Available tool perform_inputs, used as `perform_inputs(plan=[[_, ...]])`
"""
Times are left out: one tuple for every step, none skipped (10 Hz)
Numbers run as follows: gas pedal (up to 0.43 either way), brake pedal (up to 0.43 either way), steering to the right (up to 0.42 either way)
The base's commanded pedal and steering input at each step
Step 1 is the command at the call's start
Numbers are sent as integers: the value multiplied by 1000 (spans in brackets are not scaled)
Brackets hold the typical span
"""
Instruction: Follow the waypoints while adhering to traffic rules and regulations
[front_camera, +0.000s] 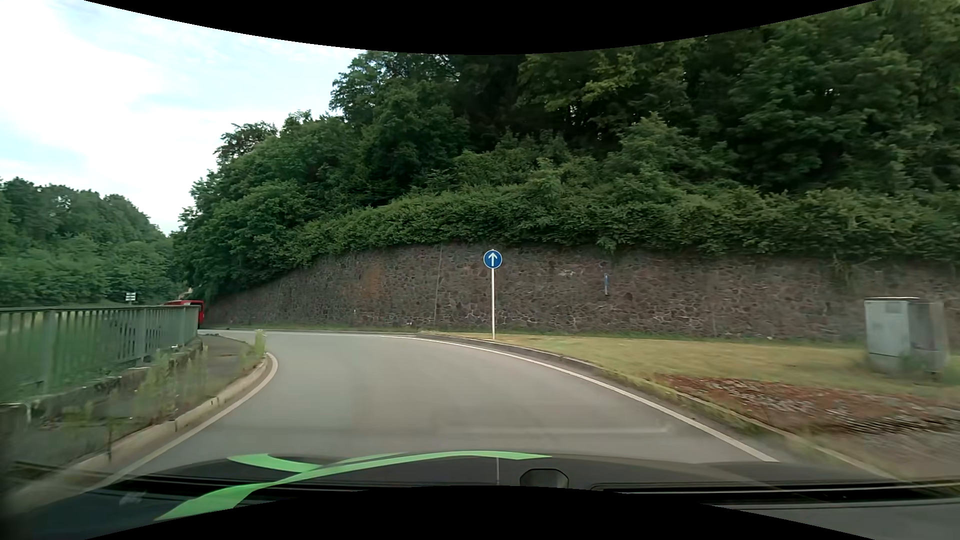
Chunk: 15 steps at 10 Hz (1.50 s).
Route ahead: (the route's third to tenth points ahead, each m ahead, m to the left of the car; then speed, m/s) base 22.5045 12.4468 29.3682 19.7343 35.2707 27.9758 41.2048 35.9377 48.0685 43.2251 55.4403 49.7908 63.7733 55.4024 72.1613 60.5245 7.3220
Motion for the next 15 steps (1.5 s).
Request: perform_inputs(plan=[[240,0,-178],[240,0,-176],[240,0,-170],[240,0,-168],[240,0,-167],[240,0,-167],[240,0,-165],[240,0,-160],[240,0,-154],[240,0,-146],[240,0,-131],[240,0,-126],[240,0,-131],[240,0,-137],[240,0,-140]])
